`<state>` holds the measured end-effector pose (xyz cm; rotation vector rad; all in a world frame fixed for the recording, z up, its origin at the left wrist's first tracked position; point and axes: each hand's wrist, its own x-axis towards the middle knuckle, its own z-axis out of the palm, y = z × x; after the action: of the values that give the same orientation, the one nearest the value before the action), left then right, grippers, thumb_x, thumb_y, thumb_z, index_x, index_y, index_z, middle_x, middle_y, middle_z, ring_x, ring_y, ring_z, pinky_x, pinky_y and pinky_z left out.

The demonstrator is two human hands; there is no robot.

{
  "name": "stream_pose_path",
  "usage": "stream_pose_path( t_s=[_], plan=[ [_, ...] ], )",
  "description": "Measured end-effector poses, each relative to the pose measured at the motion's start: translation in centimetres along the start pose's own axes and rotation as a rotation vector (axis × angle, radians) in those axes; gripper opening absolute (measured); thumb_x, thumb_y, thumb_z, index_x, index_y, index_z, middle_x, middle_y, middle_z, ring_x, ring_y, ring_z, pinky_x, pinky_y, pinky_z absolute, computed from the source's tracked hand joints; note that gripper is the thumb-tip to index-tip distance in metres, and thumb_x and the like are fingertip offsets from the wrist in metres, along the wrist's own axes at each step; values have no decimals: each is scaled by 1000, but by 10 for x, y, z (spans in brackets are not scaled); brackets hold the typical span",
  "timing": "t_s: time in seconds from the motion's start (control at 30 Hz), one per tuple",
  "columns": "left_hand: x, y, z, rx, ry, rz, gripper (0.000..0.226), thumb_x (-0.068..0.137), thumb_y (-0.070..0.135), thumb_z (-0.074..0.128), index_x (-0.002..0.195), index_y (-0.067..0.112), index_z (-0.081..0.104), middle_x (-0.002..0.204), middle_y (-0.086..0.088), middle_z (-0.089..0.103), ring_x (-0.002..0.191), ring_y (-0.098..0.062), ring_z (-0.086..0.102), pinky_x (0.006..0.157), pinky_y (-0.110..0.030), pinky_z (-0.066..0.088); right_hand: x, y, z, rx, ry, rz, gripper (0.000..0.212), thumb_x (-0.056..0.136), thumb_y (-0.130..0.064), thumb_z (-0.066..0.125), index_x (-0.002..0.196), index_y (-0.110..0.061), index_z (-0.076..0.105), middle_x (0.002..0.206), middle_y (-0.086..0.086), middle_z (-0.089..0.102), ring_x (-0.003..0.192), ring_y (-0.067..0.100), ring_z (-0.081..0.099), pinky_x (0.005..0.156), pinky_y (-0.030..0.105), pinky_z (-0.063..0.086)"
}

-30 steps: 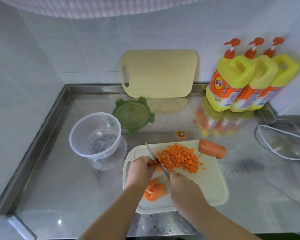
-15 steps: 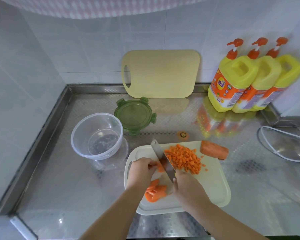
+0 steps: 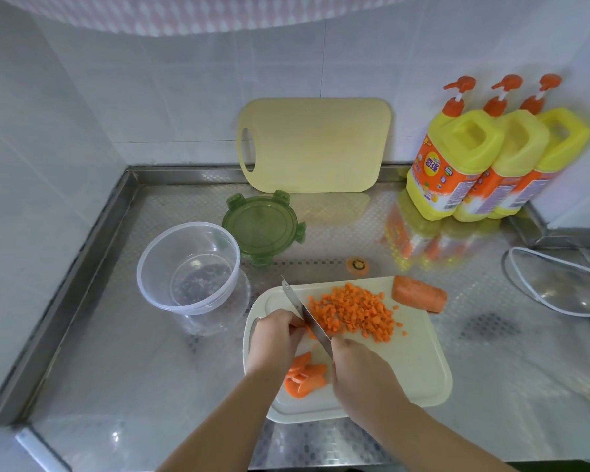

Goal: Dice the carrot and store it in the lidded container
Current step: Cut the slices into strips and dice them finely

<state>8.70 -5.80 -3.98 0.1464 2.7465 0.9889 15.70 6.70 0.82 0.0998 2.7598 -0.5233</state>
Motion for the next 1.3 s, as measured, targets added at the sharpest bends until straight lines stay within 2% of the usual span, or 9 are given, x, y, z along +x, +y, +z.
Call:
stream_pose_path(
  t_s=[0.23, 0.47, 0.63, 0.73, 0.8, 0.97, 1.1, 1.2, 1.3],
  plan=[
    [3, -1, 3, 49, 13, -26, 15, 91, 18, 58, 97, 15, 71, 96, 3, 71, 88, -14, 64, 67, -14, 39, 4, 0, 7, -20, -15, 24, 33, 94, -3, 36, 125, -14, 43, 109, 1, 57, 96, 19, 59, 68, 24, 37],
    [6, 1, 1, 72, -22, -27, 16, 90, 17, 57, 89, 12, 73, 89, -2, 72, 81, -18, 65, 73, -26, 49, 12, 4, 15, -1, -49, 66, 32, 95, -3, 38, 124, -14, 44, 108, 1, 58, 97, 18, 60, 72, 25, 43],
    [5, 2, 5, -51, -46, -58, 14, 87, 15, 60, 92, 19, 73, 91, 9, 69, 84, -8, 61, 71, -13, 44, 16, 23, 8, 106, -49, 86, 20, 99, -18, 35, 110, -15, 52, 101, 1, 58, 100, 17, 58, 79, 24, 41],
    [2, 8, 11, -206, -104, -121, 17, 87, 10, 60, 83, 26, 67, 86, 9, 69, 82, -9, 63, 63, -9, 45, 13, 38, 1, 110, 0, 89, 12, 100, -22, 35, 95, -20, 45, 81, -8, 50, 83, 13, 54, 69, 21, 35],
    [4, 11, 14, -265, -134, -132, 21, 87, 8, 59, 84, 28, 64, 87, 9, 70, 84, -10, 64, 67, -13, 47, 10, 42, -4, 90, 6, 73, 11, 100, -23, 34, 90, -21, 39, 72, -11, 39, 76, 11, 48, 65, 20, 30],
    [10, 12, -1, -246, -96, -91, 17, 84, 9, 66, 81, 26, 63, 78, 16, 63, 73, 3, 58, 64, -3, 40, 2, 44, -17, 69, 24, 55, 12, 100, -23, 36, 100, -20, 47, 87, -1, 54, 84, 17, 57, 66, 24, 34],
    [13, 7, -10, -160, -145, -89, 27, 79, 11, 70, 75, 34, 57, 76, 16, 62, 76, -4, 60, 78, -20, 48, -1, 41, -19, 16, -15, 37, 27, 100, -23, 35, 74, -27, 30, 70, -8, 36, 59, 5, 36, 50, 21, 27],
    [13, 9, -8, -146, -195, -59, 25, 80, 2, 60, 84, 26, 61, 77, 14, 62, 74, -3, 58, 68, -6, 42, 0, 40, -19, 2, -38, 58, 25, 100, -22, 34, 75, -25, 29, 68, -8, 32, 57, 3, 32, 49, 20, 26],
    [13, 7, -11, -213, -196, -73, 25, 82, 0, 60, 84, 25, 61, 82, 9, 65, 75, -6, 61, 74, -14, 49, 0, 40, -19, 2, -53, 63, 32, 100, -22, 34, 70, -26, 24, 68, -8, 31, 57, 3, 31, 49, 21, 26]
  ],
)
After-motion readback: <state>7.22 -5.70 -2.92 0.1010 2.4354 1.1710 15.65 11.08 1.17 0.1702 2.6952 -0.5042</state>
